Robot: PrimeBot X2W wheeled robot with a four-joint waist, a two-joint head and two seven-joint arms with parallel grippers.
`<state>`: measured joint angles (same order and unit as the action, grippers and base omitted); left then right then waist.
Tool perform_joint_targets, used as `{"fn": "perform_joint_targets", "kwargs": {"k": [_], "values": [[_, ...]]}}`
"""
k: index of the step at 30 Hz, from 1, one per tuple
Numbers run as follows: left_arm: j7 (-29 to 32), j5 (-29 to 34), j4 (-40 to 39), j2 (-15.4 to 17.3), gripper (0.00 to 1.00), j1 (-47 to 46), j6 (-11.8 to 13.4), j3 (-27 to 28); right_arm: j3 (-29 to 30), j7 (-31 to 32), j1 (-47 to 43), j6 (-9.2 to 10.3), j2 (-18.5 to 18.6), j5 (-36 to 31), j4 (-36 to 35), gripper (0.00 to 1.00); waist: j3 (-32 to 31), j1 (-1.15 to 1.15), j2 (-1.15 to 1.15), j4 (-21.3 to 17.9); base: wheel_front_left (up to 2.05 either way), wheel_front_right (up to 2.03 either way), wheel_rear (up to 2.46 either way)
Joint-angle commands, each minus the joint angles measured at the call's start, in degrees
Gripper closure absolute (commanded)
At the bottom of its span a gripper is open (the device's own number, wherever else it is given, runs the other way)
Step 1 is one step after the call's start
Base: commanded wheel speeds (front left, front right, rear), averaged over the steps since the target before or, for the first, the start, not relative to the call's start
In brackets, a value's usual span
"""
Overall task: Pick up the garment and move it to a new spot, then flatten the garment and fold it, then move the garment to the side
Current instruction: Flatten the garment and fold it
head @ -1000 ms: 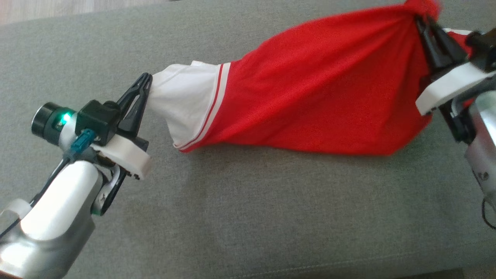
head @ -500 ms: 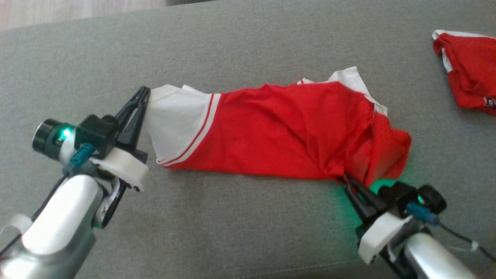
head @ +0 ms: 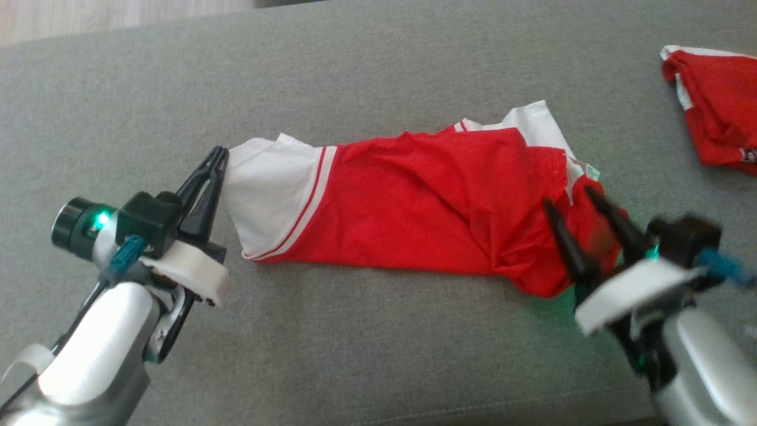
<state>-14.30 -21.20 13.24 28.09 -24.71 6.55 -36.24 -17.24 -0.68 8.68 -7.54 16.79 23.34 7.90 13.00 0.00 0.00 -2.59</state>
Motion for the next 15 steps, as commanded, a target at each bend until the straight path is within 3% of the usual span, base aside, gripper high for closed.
{"fn": "perform_joint_targets", "kwargs": {"k": [1,6,9,15], "values": [[-0.70,0.75,-1.53,1.32,1.00,-2.21,-0.11,2.82,0.28,1.00,4.92,0.05,-0.06,2.42,0.37,0.00,0.86,0.00,0.00,0.64,0.00,0.00,0.00],[-0.70,1.82,-1.07,0.14,1.00,-3.23,-0.89,2.14,-1.67,4.06,13.35,0.05,0.73,8.39,10.35,0.00,2.03,0.00,0.00,2.02,0.00,0.00,0.00],[-0.70,2.24,-0.79,-0.47,1.00,-3.68,-1.29,1.99,-2.82,4.87,15.85,0.05,2.60,8.75,16.12,0.00,2.50,0.00,0.00,2.87,0.00,0.00,0.00],[-0.70,2.83,-1.24,-0.69,1.00,-4.01,-1.20,2.78,-3.69,5.84,16.56,0.05,3.59,12.78,20.12,0.00,3.47,0.00,0.00,3.45,0.00,0.00,0.00]]}}
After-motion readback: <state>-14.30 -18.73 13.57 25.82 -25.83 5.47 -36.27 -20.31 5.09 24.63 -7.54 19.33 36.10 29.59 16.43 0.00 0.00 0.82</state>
